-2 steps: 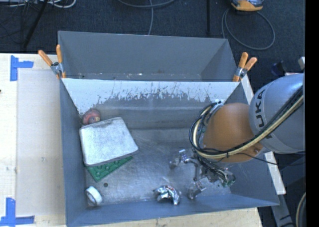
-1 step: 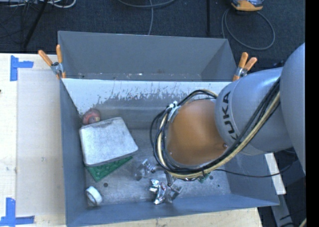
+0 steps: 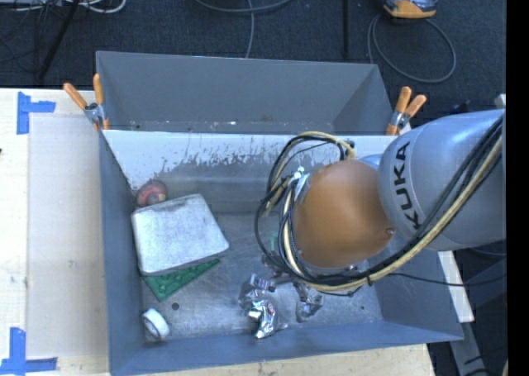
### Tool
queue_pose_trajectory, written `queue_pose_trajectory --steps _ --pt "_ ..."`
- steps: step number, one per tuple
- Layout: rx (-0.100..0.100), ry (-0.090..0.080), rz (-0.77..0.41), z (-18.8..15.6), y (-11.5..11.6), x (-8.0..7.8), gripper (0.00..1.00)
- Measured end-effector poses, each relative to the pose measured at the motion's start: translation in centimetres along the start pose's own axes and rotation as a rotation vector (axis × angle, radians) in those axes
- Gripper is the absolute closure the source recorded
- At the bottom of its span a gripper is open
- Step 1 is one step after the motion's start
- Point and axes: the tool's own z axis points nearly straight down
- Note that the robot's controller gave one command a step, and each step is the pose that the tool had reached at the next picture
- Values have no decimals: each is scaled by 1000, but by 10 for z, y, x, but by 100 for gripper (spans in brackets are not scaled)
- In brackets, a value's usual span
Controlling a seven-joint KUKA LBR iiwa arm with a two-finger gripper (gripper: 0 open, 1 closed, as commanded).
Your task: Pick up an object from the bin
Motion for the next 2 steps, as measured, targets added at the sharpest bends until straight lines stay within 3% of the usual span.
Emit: queue_pose_trajectory --steps 1,2 --pt "-1 3 -21 29 17 -42 0" --pt "4 -7 90 27 6 -10 0"
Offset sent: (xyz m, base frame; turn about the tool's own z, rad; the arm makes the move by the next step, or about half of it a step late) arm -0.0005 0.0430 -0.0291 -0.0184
